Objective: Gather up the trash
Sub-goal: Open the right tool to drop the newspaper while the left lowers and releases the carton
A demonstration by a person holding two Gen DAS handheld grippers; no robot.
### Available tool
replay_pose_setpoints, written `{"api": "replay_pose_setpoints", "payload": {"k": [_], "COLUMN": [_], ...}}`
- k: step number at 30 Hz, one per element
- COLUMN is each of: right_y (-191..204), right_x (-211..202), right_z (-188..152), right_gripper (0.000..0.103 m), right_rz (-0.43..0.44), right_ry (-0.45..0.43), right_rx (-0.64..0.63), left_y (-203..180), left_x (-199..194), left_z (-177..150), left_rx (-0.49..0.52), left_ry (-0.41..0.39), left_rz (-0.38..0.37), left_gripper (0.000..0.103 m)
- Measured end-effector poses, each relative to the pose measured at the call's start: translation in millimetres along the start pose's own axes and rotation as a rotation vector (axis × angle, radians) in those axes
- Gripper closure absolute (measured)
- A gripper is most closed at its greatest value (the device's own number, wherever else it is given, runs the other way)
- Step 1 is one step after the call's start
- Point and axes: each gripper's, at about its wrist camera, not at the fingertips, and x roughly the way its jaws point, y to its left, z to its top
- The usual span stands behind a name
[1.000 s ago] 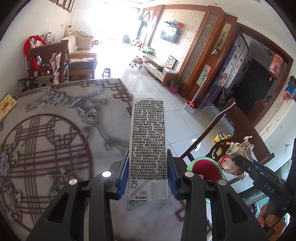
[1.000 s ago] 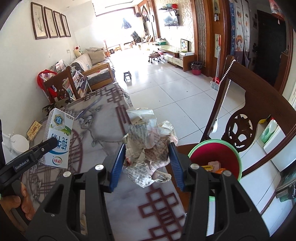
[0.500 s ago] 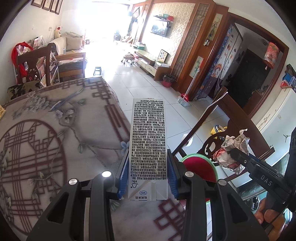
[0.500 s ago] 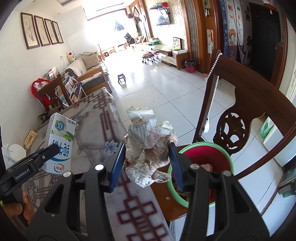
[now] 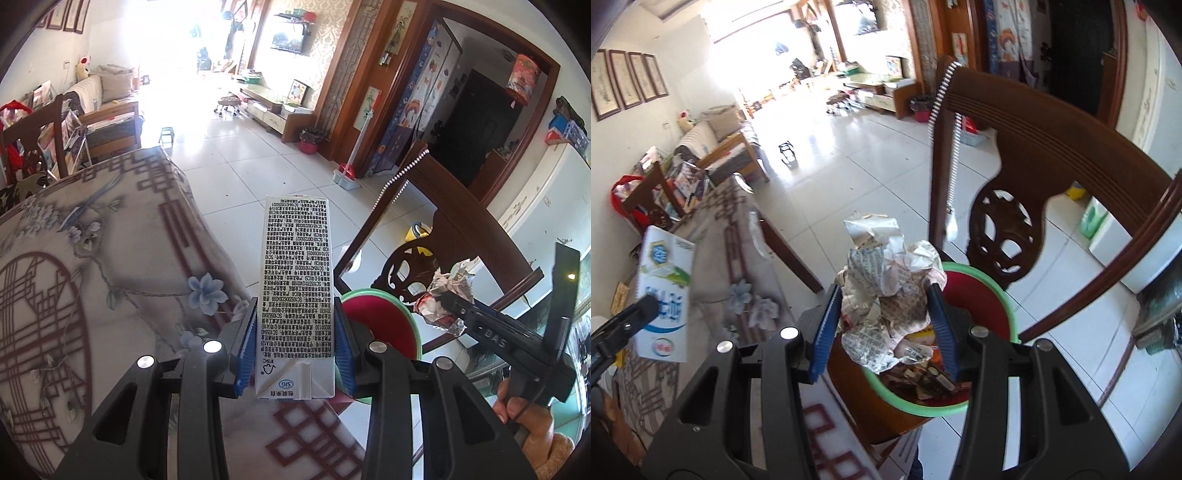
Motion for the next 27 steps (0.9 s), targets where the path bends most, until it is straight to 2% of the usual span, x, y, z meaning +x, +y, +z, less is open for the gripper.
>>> {"api": "replay_pose_setpoints", "payload": {"k": [3,7,11,20,27], "right_y": [-15,-26,-35,-58,-74], "right_x": [12,22,23,9,-7], "right_z": [-1,0,2,5,11], "right_gripper": [0.053,0.034,0.027,0.022,0.02], "right_rz": [-0.054,-0.093,-0.109,-0.167,-0.208], "right_ry": [0.017,0.019,0.014,-0.011,-0.038], "right_rx": [0.02,0.038,0.05,0.094,0.117], "left_y": [-9,-21,-39,-91,-123], "left_x": [9,21,40,101,147], "left_z": [1,4,7,2,-6], "left_rx": [0.012,0.026,0.072,0.154,0.201], "left_ry": [0.022,0.043,0.074,0.213,0.295], "left_rz": [-0.009,-0.028,-0.053,-0.149,-0.172], "left_gripper": [0.068,0.068,0.068,0.068,0.068]}}
